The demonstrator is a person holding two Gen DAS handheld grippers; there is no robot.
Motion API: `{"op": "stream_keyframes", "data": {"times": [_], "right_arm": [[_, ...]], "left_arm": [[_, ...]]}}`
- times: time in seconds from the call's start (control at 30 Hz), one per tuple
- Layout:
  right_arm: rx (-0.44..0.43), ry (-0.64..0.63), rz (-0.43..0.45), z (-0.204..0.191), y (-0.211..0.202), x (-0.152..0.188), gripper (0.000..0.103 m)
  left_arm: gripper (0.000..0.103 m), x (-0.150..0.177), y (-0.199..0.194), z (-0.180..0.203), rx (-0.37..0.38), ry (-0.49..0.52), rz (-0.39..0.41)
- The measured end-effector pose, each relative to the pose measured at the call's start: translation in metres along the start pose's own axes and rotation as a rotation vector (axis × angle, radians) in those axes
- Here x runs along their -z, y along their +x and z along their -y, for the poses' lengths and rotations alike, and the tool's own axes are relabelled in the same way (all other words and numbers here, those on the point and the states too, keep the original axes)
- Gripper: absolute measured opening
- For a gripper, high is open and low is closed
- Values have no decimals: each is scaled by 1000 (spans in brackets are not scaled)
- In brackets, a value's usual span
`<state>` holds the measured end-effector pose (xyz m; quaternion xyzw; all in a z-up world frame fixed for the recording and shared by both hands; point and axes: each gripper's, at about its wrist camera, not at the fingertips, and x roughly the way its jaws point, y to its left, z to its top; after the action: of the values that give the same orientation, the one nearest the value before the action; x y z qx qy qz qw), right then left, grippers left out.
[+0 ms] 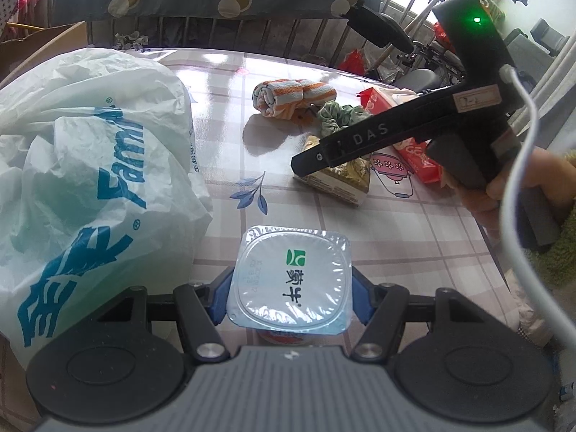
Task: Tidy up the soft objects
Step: 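Grasp gold snack packet with right gripper while left gripper holds yogurt cup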
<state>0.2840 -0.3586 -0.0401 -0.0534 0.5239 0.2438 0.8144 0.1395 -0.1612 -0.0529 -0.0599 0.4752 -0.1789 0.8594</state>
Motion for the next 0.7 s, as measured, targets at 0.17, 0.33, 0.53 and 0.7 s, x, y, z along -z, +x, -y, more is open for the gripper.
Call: {"op": "stream_keyframes", "data": {"times": [0.17, 0.33, 0.53, 0.7], "right_arm": [[13, 59, -65, 7, 7, 2, 80], [-27, 143, -92, 12, -2, 10, 79], [0, 125, -102, 14, 14, 11, 78], [32, 97, -70, 12, 9, 15, 54]], "left_arm": [[65, 1, -2, -1, 5, 8, 2], [65, 2, -2, 0, 2, 12, 3], [65, 1, -1, 1, -2, 10, 1], [65, 1, 0, 2, -7, 13, 10]]}}
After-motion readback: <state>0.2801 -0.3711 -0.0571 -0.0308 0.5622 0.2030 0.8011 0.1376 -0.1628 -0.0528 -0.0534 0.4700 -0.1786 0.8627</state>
